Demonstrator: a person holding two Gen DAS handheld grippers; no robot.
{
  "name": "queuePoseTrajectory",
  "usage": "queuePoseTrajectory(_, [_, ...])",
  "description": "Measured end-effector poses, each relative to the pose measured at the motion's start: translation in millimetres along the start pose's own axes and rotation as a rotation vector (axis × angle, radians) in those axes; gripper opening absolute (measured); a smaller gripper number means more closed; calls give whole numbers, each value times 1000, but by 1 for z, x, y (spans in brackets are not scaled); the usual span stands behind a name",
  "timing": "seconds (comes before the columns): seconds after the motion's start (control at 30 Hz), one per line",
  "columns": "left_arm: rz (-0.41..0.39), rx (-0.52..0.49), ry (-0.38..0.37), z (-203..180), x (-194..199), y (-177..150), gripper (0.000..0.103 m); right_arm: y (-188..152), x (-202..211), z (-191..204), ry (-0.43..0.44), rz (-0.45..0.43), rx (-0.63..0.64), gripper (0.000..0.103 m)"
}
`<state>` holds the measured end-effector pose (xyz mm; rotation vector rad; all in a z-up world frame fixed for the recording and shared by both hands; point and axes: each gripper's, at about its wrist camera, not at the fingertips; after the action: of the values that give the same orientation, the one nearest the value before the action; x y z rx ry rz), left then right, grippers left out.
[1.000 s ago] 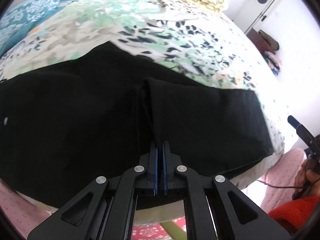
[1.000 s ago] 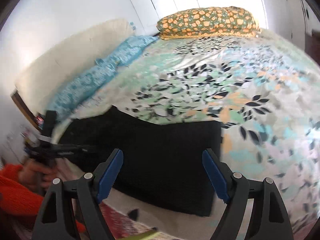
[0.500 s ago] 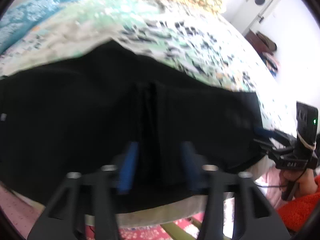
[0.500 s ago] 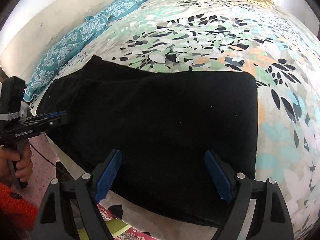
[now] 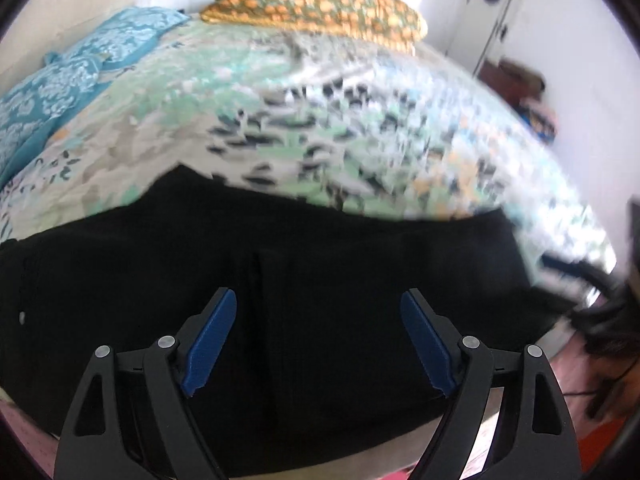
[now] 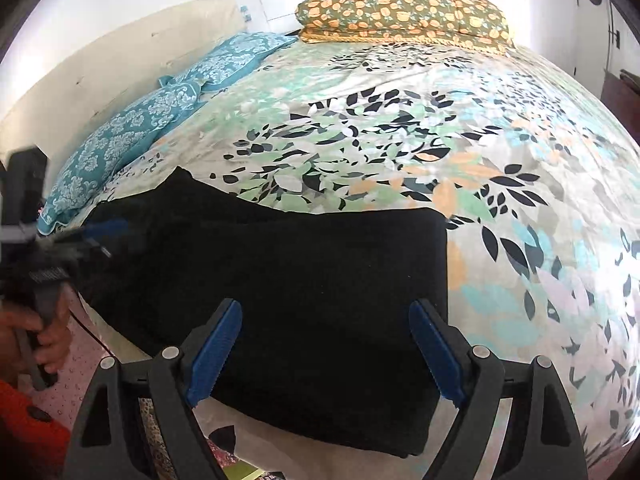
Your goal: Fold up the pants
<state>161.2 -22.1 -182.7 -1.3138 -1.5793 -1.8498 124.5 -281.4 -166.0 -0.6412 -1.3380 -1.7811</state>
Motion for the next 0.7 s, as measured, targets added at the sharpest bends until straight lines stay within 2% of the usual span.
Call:
queuePoseTrajectory(0.13, [81, -24, 13, -4, -20, -18, 86, -1, 4, 3, -13, -19, 32, 85])
queuePoseTrajectory(0.23, [110, -49, 34, -4, -26, -25, 86, -2, -3, 5, -9, 4, 41, 85])
queuePoseTrajectory(0.33, [111, -64, 47, -5, -28, -26, 86, -5, -13, 5, 0, 46, 34, 85])
queuePoseTrajectory(0.5, [97, -56, 32, -2, -23, -28, 86, -6, -10, 9, 1, 28, 49, 85])
queuePoseTrajectory(0.7, [62, 14, 3, 10, -11, -27, 86, -6, -6, 7, -5, 21, 33, 85])
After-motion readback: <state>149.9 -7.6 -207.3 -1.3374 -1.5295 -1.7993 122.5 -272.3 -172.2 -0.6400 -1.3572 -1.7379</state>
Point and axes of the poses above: each gripper's, at about its wrist camera, not at the fingertips, and x roughly against the way its jaws point, z to its left, y to its top, and after that the axes turned 9 degrees about -x, right-handed
